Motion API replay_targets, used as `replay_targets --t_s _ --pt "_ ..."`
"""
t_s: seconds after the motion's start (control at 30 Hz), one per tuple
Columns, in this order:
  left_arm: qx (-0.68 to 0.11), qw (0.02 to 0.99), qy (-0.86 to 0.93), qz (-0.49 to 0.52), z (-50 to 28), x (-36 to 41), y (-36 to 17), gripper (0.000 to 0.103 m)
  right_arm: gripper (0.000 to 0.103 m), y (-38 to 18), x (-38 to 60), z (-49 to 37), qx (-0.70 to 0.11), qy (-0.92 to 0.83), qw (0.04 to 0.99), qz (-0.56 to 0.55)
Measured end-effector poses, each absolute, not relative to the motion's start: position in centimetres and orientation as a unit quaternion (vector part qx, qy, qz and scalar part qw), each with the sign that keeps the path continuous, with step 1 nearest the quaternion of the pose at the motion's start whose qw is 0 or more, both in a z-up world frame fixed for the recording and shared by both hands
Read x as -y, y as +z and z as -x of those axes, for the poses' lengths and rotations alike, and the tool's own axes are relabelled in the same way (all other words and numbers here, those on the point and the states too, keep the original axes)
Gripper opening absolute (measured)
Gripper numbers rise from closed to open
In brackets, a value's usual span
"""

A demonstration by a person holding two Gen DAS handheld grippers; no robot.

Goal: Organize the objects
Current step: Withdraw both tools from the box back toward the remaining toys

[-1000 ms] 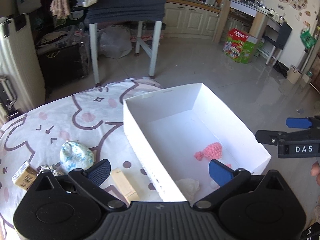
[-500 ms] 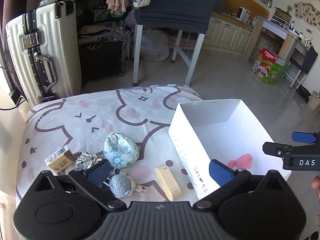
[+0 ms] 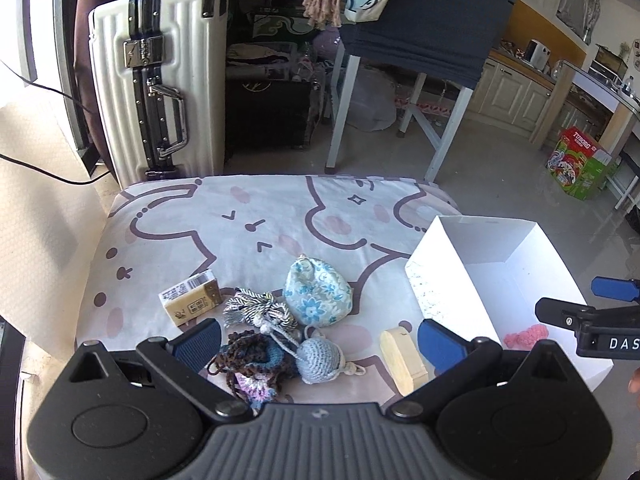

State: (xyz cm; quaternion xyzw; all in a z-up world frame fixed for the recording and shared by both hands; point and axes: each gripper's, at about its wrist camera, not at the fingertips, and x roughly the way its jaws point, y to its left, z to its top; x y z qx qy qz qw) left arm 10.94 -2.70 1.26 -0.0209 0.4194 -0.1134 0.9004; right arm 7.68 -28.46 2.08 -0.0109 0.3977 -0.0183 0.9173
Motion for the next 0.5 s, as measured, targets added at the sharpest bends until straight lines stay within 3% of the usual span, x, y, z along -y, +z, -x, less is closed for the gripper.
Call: replay_targets --t_s 0.5 --pt "-0.425 0.902 -0.064 0.027 -11.0 -1.3 0.4 0.103 0.103 2.3 25.6 -8.8 -0.395 0.008 0.919 0.009"
